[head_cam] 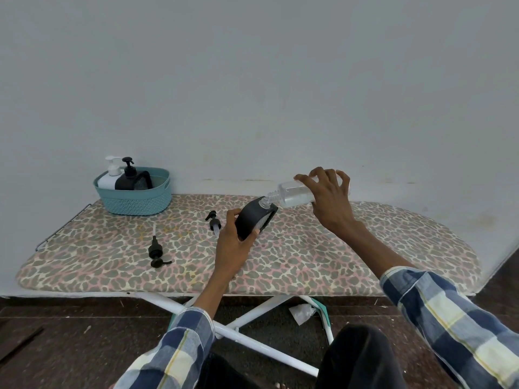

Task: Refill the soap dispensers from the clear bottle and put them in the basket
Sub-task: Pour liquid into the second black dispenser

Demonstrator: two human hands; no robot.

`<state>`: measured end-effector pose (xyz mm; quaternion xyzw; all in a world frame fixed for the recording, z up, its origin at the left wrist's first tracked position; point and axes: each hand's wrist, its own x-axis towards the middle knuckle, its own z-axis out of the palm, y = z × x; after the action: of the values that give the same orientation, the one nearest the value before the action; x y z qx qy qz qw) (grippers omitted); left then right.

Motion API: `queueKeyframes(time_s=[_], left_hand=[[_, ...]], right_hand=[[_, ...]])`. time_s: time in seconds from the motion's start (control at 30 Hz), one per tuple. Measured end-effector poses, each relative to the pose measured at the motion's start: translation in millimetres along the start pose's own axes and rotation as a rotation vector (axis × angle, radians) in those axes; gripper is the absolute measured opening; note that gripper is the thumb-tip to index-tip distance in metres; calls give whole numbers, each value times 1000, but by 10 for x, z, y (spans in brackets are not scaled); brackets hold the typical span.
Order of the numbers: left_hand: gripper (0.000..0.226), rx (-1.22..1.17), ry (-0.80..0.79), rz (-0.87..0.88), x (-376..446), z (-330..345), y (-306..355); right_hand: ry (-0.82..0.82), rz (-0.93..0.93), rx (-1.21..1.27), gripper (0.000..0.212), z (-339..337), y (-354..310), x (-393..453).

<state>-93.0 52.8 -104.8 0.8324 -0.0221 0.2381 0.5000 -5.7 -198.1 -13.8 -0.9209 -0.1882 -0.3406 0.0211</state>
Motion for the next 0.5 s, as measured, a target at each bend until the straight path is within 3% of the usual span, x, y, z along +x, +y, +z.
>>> queueKeyframes(time_s=[0.5], left_hand=[[57, 0, -13, -20, 1, 7, 18]], right_hand=[[-5, -4, -12, 97, -17, 3, 10]])
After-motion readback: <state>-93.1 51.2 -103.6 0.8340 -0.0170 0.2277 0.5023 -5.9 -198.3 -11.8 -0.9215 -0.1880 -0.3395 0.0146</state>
